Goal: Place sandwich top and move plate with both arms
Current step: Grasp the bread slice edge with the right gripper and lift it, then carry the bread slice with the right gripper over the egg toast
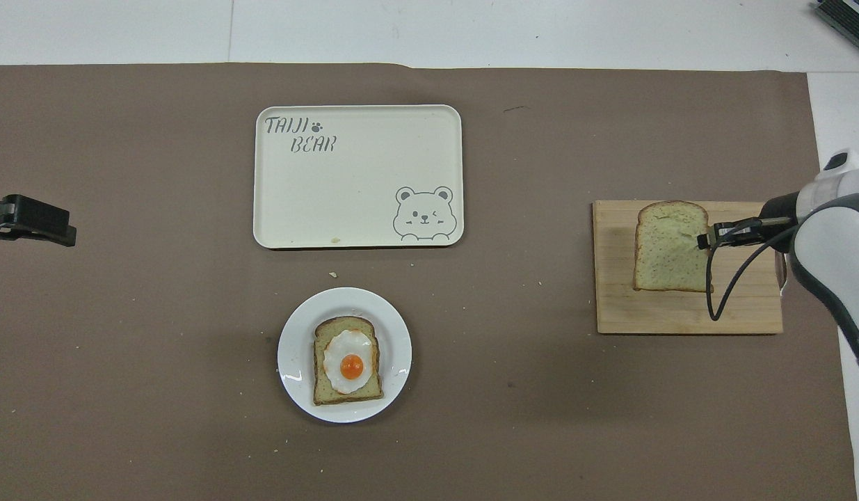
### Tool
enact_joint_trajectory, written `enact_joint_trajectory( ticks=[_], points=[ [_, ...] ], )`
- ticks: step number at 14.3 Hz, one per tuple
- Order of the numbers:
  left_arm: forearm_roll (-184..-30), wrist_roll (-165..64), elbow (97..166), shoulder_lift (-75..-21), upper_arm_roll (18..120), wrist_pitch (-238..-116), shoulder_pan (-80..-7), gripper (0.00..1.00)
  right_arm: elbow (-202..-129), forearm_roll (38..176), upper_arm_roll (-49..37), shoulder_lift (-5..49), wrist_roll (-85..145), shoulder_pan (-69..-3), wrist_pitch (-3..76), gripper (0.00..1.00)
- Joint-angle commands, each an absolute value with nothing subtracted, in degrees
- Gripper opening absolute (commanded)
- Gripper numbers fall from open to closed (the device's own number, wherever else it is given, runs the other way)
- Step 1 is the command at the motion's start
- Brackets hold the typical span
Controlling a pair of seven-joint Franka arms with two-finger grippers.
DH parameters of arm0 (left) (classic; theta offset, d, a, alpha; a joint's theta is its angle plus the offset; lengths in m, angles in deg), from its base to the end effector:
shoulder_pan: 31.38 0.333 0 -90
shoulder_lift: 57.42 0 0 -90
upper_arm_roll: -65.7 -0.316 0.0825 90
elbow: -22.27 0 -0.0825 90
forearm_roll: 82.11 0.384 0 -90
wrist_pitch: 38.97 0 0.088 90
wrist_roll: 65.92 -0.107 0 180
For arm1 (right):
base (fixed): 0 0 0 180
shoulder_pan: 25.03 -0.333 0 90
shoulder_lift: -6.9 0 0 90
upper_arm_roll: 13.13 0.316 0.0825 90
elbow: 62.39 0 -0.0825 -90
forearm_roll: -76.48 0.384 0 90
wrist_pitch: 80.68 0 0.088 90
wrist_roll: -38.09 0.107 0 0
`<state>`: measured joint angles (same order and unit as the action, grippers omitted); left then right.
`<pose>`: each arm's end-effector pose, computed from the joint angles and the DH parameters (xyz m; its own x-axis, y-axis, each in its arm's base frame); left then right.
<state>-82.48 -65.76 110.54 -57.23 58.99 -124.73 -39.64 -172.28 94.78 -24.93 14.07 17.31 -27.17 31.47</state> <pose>0.5478 -0.0157 0.6305 0.9986 -0.0247 -0.0471 -0.0244 -0.9997 0.0059 0.5763 -0.0738 0.4248 0.9981 0.0611 0.0001 0.0588 -0.9601 -0.2734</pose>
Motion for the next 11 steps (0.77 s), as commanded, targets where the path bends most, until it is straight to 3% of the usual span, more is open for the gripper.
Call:
enact_joint_trajectory(
  ticks=[1, 11],
  points=[
    [-82.28, -66.18, 109.20, -56.80, 59.37, -123.44, -38.94, 1.00, -170.84, 97.31, -21.32, 14.37, 17.61, -27.14, 28.39, 0.00],
    [-82.28, -66.18, 109.29, -56.80, 59.37, -123.44, -38.94, 1.00, -170.75, 101.86, -2.08, 13.93, 32.36, -27.14, 29.97, 0.00]
  ],
)
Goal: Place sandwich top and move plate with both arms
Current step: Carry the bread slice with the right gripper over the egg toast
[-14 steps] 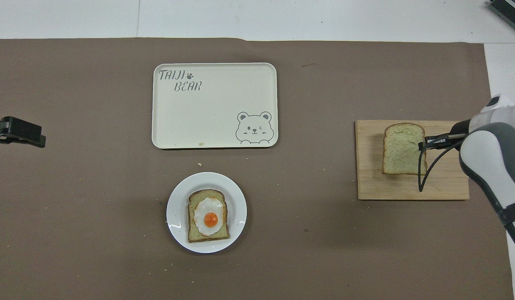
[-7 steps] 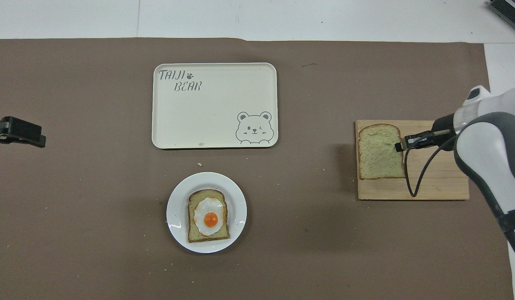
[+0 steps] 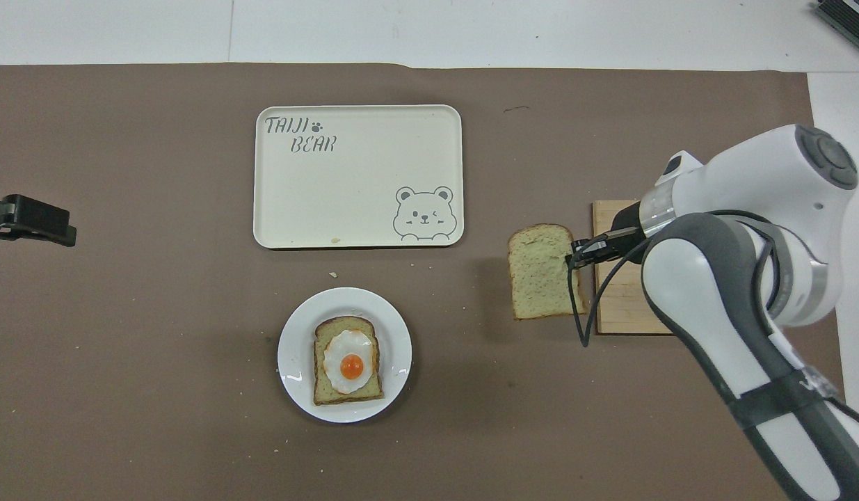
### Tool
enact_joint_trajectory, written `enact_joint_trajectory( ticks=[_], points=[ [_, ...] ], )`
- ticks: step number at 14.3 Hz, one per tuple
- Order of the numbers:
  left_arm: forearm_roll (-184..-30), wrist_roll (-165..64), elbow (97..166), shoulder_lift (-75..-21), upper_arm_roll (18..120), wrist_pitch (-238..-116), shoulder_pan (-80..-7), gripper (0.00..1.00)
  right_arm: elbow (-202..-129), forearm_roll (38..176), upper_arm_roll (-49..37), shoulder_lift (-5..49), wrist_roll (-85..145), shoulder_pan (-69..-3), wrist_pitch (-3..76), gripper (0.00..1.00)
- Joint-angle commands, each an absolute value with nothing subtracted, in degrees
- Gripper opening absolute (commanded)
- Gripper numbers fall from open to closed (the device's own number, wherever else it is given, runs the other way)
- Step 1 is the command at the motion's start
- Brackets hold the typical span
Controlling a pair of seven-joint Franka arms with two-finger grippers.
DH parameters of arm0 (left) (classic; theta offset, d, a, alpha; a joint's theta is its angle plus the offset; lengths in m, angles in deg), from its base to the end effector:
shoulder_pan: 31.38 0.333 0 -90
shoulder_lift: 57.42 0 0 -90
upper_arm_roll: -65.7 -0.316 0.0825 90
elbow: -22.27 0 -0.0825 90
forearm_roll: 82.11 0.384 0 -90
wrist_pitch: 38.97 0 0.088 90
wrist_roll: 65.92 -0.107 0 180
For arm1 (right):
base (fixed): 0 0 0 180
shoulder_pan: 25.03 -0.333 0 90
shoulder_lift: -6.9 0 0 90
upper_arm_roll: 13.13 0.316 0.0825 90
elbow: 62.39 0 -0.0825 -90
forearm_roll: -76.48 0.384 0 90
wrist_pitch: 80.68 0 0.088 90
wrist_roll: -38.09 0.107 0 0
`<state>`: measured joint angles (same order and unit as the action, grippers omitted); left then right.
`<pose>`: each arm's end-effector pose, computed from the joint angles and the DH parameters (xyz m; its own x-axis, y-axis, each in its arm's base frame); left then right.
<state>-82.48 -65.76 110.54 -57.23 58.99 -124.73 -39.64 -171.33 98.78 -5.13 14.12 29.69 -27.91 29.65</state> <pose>0.5478 -0.0157 0.6305 0.9986 -0.0247 -0.0471 -0.0244 -0.9997 0.0059 0.5665 0.1334 0.4313 0.9785 0.1931 -0.0725 0.1532 -0.9157 -0.3715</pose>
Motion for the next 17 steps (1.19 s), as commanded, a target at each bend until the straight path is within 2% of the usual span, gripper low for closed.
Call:
enact_joint_trajectory(
  ticks=[1, 9, 17],
  points=[
    [-82.28, -66.18, 109.29, -56.80, 59.37, -123.44, -38.94, 1.00, -170.75, 102.31, -0.58, 13.93, 33.42, -27.23, 30.49, 0.00],
    [-82.28, -66.18, 109.29, -56.80, 59.37, -123.44, -38.94, 1.00, -170.93, 105.47, 10.15, 12.96, 39.75, -27.23, 33.92, 0.00],
    [-82.28, -66.18, 109.29, -56.80, 59.37, -123.44, -38.94, 1.00, -173.12, 107.85, 10.60, 14.54, 46.08, -37.24, 42.70, 0.00]
  ],
)
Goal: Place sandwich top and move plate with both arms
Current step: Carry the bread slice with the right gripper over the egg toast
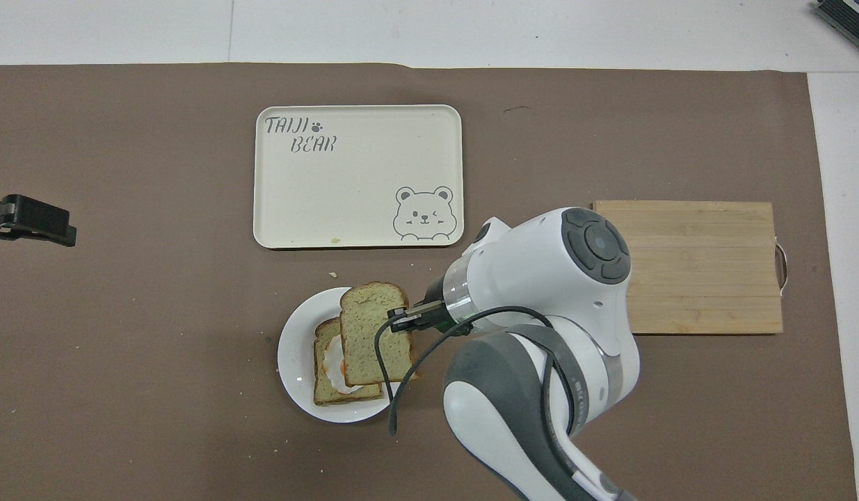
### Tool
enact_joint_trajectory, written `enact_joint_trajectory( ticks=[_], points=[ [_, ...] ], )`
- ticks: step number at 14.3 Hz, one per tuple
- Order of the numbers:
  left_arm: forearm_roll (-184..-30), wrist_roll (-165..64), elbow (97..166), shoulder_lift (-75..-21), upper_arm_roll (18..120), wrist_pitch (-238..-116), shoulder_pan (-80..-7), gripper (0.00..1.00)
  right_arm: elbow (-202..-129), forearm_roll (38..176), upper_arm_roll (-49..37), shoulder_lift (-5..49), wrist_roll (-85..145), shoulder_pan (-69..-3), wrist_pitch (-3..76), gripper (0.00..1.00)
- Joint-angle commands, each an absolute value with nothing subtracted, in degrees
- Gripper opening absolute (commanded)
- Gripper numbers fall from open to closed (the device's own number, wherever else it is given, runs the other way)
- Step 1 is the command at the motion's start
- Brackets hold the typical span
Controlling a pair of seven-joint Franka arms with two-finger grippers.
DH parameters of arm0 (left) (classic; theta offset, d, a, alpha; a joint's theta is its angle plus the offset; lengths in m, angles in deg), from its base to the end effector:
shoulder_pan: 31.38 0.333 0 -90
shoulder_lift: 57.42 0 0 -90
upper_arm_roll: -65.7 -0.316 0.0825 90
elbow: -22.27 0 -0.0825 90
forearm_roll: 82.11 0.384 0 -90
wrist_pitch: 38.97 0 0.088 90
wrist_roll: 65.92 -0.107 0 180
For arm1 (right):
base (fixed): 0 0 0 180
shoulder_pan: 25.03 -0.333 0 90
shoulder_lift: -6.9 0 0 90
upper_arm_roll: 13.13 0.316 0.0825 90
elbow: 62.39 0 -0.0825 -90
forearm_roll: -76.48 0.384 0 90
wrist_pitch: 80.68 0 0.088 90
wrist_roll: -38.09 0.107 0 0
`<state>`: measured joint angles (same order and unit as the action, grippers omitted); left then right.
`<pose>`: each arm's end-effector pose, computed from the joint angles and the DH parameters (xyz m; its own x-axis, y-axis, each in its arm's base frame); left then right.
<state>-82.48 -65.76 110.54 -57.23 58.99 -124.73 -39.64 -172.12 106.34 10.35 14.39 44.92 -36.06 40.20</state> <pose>0.5478 -0.0157 0.6305 0.9986 -0.0247 -0.0471 -0.0244 -0.9997 0.0059 0.4844 0.3520 0.4451 0.9706 0.2338 -0.0579 0.1771 -0.8557 -0.4862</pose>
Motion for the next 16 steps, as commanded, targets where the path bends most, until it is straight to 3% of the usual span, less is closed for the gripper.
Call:
enact_joint_trajectory(
  ticks=[1, 6, 16],
  points=[
    [-82.28, -66.18, 109.29, -56.80, 59.37, -123.44, -38.94, 1.00, -173.48, 107.85, 10.60, 15.06, 46.44, -38.12, 43.93, 0.00],
    [-82.28, -66.18, 109.29, -56.80, 59.37, -123.44, -38.94, 1.00, -174.62, 107.85, 10.60, 19.98, 50.83, -44.45, 54.30, 0.00],
    [-82.28, -66.18, 109.29, -56.80, 59.37, -123.44, -38.94, 1.00, -176.99, 107.77, 10.60, 24.47, 51.01, -45.34, 59.59, 0.00]
  ],
)
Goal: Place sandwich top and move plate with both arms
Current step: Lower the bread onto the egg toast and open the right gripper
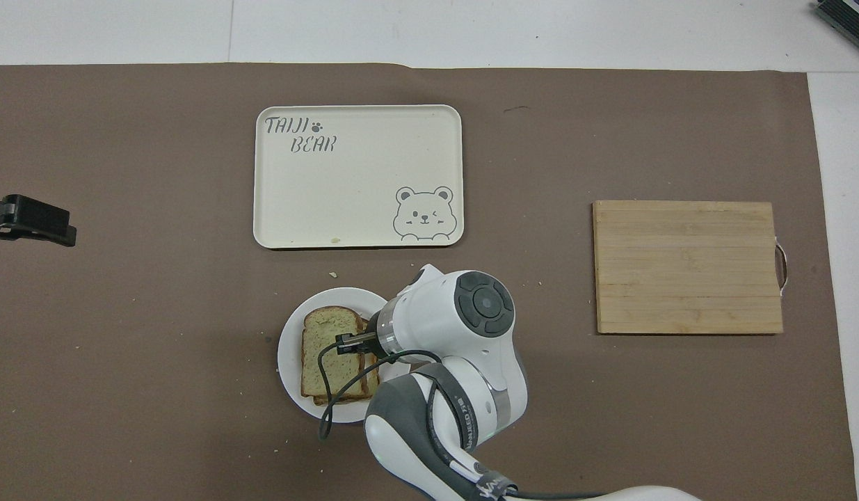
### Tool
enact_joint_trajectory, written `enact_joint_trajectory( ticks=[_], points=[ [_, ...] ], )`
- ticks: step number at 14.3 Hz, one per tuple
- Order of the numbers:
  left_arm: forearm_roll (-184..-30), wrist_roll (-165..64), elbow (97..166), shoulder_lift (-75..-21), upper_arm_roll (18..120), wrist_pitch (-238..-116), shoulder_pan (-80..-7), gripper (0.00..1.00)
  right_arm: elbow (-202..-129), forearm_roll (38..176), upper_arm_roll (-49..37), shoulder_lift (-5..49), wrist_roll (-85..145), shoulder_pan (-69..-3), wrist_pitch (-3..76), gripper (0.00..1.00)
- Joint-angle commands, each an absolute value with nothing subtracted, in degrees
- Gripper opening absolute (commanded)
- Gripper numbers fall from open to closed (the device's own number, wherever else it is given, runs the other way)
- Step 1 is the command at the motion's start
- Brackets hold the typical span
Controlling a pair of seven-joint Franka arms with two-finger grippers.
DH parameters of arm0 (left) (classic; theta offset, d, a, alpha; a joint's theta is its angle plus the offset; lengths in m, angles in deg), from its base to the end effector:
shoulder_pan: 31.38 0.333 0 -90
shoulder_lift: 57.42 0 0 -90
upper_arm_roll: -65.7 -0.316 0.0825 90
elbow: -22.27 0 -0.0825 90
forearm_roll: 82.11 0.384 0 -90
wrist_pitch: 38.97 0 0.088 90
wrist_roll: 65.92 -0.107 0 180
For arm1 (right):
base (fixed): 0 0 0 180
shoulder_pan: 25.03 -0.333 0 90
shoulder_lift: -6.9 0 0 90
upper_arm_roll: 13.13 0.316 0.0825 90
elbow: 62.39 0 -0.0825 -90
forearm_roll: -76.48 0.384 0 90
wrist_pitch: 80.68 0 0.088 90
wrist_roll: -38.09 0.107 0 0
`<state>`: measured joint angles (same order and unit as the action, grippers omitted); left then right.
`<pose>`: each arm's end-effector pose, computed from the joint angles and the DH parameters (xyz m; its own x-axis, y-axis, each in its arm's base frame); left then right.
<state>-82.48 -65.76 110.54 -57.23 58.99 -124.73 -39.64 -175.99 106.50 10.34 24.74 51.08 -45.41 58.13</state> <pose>0.5478 -0.0157 0.6305 0.9986 -0.0247 -0.0471 -0.0244 -0.9997 0.0059 0.4530 0.4222 0.3371 0.9846 0.1550 -0.0814 0.0977 -0.8719 -0.4798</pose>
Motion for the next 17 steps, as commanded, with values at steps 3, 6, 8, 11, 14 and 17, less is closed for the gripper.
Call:
enact_joint_trajectory(
  ticks=[3, 6, 8, 11, 14, 17],
  points=[
    [-82.28, -66.27, 109.20, -56.80, 59.37, -123.44, -38.94, 1.00, -177.43, 107.68, 10.51, 24.30, 51.27, -45.34, 59.50, 0.00],
    [-82.28, -66.18, 109.20, -56.80, 59.37, -123.44, -38.94, 1.00, -176.65, 106.71, 10.34, 24.74, 50.83, -44.37, 58.98, 1.00],
    [-82.28, -66.18, 109.20, -56.80, 59.37, -123.44, -38.94, 1.00, -176.03, 106.54, 10.16, 24.91, 50.92, -44.11, 58.98, 1.00],
    [-82.28, -66.27, 109.20, -56.80, 59.37, -123.44, -38.94, 1.00, -175.41, 104.53, 9.54, 24.39, 51.01, -43.06, 59.15, 1.00],
    [-82.28, -66.18, 109.29, -56.80, 59.37, -123.44, -38.94, 1.00, -175.50, 93.73, 9.54, 22.98, 51.45, -40.33, 58.71, 1.00],
    [-82.28, -66.18, 109.20, -56.80, 59.37, -123.44, -38.94, 1.00, -175.50, 88.80, 9.54, 21.05, 51.45, -36.48, 56.53, 1.00]
  ],
)
